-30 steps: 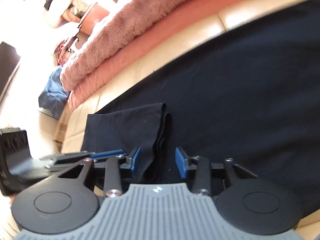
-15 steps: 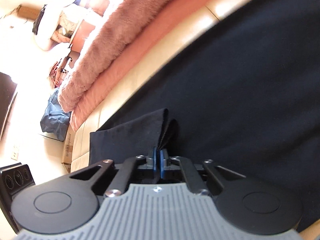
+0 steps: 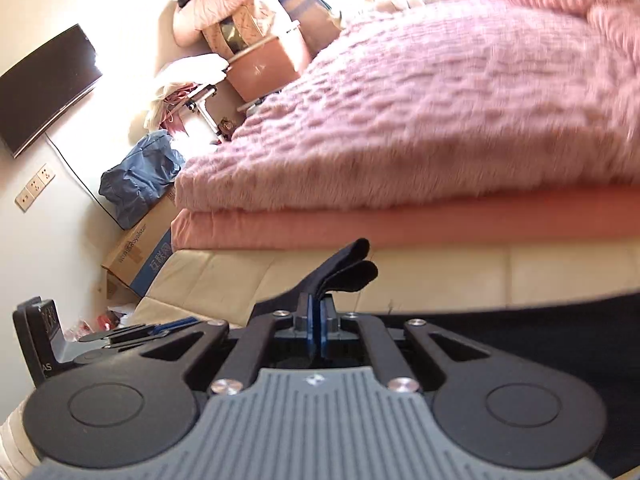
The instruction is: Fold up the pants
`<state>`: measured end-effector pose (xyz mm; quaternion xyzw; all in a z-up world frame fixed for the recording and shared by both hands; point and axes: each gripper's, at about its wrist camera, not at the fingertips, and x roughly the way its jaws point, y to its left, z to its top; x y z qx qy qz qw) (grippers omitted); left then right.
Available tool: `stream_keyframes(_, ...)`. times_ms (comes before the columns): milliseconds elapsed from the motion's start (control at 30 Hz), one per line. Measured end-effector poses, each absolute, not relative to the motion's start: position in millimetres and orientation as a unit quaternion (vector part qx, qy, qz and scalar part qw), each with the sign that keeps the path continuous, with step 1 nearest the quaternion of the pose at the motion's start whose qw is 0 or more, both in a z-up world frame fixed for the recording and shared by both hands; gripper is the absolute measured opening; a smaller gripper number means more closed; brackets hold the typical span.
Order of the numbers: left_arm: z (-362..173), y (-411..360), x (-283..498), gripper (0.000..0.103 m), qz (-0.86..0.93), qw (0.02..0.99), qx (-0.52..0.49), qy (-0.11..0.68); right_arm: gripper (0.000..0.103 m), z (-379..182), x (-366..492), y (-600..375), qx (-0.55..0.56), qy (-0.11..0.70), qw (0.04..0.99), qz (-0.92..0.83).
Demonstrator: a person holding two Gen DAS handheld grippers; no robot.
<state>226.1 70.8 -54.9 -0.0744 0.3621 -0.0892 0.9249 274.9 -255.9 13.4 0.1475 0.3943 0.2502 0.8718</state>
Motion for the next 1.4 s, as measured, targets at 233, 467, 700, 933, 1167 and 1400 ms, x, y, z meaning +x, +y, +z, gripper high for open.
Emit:
stream_keyframes(233, -64, 57, 239, 0.024, -0.106, 0.92, -0.076, 0.37, 0.0, 77, 289, -348, 0.115, 0.4, 0.887, 0.202)
stream_keyframes(467, -98, 20, 259, 0.024, -0.133, 0.901, -0.053, 0.41, 0.0, 15, 309, -453, 0.107, 0.463, 0.876, 0.081)
stream_keyframes(700, -126, -6, 280, 0.024, -0.143, 0.884, -0.039, 0.443, 0.0, -115, 325, -488, 0.093, 0.525, 0.846, -0.016)
stream_keyframes(933, -151, -14, 290, 0.024, -0.142, 0.872, -0.026, 0.468, 0.0, -152, 330, -495, 0.072, 0.499, 0.863, -0.023)
stream_keyframes(1167, -163, -9, 292, 0.024, -0.141, 0.867, -0.02, 0.478, 0.0, -124, 334, -489, 0.045, 0.472, 0.88, -0.024)
stream_keyframes(1400, -161, -11, 290, 0.024, -0.139, 0.867, -0.015, 0.478, 0.0, -169, 330, -499, 0.016, 0.465, 0.878, -0.109)
